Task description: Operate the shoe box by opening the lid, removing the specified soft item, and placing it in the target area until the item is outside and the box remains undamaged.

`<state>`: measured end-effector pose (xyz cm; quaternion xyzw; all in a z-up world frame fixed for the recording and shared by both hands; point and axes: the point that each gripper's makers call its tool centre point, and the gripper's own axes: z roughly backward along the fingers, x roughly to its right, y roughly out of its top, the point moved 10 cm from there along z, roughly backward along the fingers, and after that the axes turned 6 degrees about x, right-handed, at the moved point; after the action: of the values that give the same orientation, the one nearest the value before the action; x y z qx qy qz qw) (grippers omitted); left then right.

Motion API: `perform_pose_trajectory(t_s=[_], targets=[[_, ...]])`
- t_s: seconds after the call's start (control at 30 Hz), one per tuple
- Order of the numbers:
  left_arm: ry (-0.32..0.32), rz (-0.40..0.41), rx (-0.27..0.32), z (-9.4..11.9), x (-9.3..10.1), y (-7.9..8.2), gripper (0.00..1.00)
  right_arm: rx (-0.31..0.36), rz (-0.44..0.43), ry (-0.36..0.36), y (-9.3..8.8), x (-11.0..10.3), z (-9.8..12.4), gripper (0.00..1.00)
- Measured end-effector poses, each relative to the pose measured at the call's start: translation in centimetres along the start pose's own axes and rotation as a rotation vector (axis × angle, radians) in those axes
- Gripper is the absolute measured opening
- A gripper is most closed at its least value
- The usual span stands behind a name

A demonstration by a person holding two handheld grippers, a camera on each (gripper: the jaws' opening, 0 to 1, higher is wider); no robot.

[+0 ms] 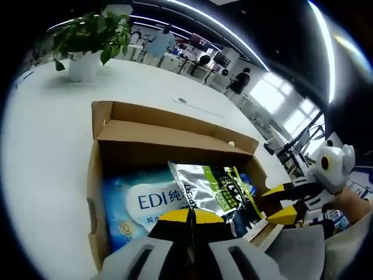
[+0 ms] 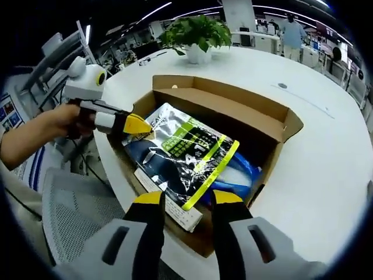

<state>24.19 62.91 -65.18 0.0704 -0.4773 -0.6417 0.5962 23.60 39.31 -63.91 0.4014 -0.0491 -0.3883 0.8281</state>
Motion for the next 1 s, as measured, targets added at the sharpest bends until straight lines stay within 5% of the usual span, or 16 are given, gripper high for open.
perform_pose_trajectory(t_s=[0.5, 1.0], targets=[[-0.001, 0.000, 0.016, 0.7, -0.3, -0.1, 0.00, -0.118, -0.107, 0.015, 0.0, 0.0, -2.2, 0.29], [0.003, -0.005, 0.019, 1.0, -0.5, -0.4, 0.00, -0.085, -0.222, 0.020, 0.2, -0.5, -2.5, 0.26]])
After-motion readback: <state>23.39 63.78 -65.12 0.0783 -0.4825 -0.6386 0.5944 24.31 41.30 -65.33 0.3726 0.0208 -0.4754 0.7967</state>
